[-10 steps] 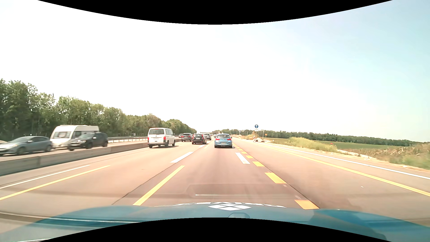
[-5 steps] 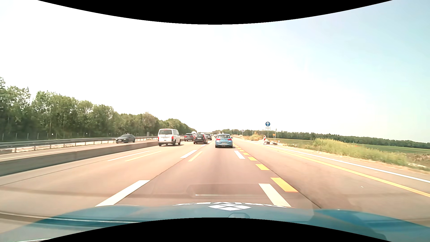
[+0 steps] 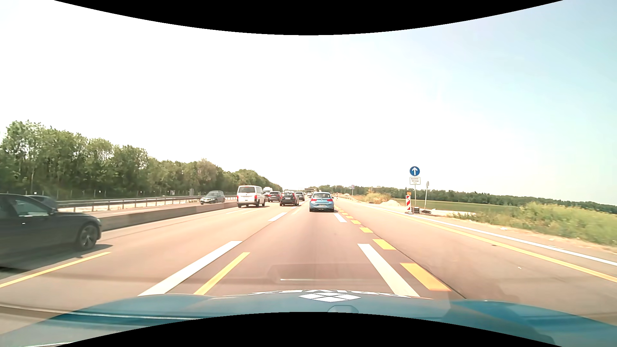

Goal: Follow the waypoints while adhering to traffic rules and regulations

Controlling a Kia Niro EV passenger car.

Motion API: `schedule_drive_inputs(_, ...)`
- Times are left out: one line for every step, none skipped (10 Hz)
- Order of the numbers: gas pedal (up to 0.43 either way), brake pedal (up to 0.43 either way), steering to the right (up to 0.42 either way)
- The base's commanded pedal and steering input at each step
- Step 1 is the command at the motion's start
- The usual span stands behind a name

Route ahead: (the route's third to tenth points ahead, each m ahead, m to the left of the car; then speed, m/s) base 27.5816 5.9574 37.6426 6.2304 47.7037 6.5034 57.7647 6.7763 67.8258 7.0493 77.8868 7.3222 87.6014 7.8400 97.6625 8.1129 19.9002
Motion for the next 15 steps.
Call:
schedule_drive_inputs(0.248, 0.0, -0.001)
schedule_drive_inputs(0.24, 0.0, -0.001)
schedule_drive_inputs(0.228, 0.0, -0.002)
schedule_drive_inputs(0.228, 0.0, -0.001)
schedule_drive_inputs(0.228, 0.0, -0.002)
schedule_drive_inputs(0.228, 0.0, -0.002)
schedule_drive_inputs(0.228, 0.0, -0.002)
schedule_drive_inputs(0.209, 0.0, -0.001)
schedule_drive_inputs(0.197, 0.0, -0.001)
schedule_drive_inputs(0.197, 0.0, -0.001)
schedule_drive_inputs(0.197, 0.0, -0.001)
schedule_drive_inputs(0.197, 0.0, -0.001)
schedule_drive_inputs(0.197, 0.0, -0.001)
schedule_drive_inputs(0.197, 0.0, -0.001)
schedule_drive_inputs(0.197, 0.0, 0.0)
